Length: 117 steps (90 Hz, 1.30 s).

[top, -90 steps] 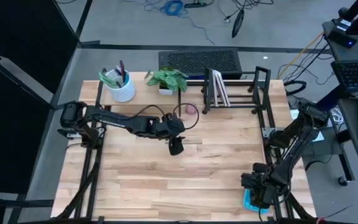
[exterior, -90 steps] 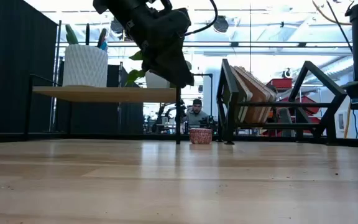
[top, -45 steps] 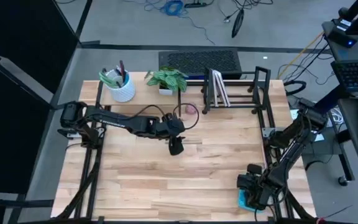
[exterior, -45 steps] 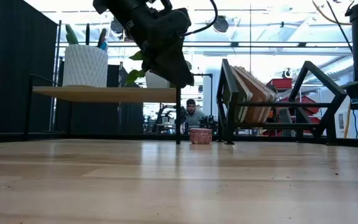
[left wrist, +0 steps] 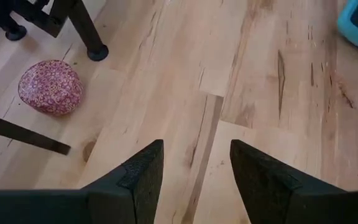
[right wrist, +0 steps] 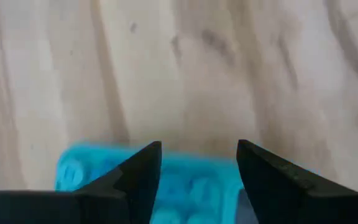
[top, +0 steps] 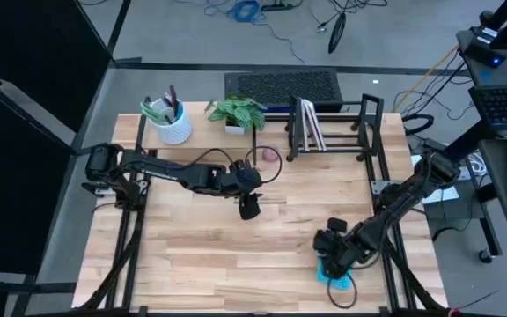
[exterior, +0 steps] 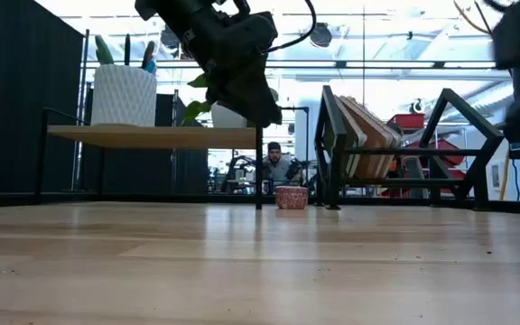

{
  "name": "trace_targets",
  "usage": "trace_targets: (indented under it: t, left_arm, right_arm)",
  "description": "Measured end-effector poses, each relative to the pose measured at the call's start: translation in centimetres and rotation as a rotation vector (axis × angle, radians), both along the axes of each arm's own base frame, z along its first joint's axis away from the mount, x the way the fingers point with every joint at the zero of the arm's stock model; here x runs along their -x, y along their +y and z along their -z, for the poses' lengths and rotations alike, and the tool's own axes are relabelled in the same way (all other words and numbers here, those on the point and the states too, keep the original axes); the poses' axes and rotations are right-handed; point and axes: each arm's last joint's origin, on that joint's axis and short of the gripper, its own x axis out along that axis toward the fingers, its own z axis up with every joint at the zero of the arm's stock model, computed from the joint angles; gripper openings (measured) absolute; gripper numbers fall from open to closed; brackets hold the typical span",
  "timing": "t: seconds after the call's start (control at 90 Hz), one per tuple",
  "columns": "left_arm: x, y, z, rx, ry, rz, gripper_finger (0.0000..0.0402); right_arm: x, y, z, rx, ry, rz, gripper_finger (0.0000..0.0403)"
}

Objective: Stock shelves
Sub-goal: Put the blue calculator under the shelf

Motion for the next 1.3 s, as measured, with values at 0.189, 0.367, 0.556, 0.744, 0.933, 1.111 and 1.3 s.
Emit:
trace_targets:
  t: [0.189,0.367,0.556,0.744,0.933,1.111,1.3]
  left_arm:
    - [0.0,0.0,0.0,0.000,0.001,0.000,0.0173]
    - [0.0,0.0,0.0,0.000,0.001,0.000,0.0173]
    - [0.0,0.0,0.0,0.000,0.001,0.000,0.0173]
    - [0.0,0.0,0.0,0.000,0.001,0.000,0.0173]
    - [0.0,0.0,0.0,0.001,-0.007,0.000,0.0173]
    - [-0.1,0.0,-0.1,0.001,-0.015,0.000,0.0173]
    - [-0.1,0.0,-0.1,0.001,-0.017,0.001,0.0173]
  right_arm:
    - [-0.5,0.2,-1.6,-0.063,0.031,-0.043,0.0193]
    - [1.9,1.3,-3.4,-0.110,0.053,0.016,0.0193]
    - [5.3,2.6,-3.3,-0.086,0.142,0.085,0.0193]
    - [8.1,3.8,-2.0,-0.024,0.189,0.024,0.0193]
    - [9.1,4.2,0.2,0.023,0.210,-0.022,0.0193]
    - [9.1,4.4,1.8,0.047,0.193,-0.102,0.0193]
    - [8.1,4.6,2.4,0.058,0.126,-0.103,0.0193]
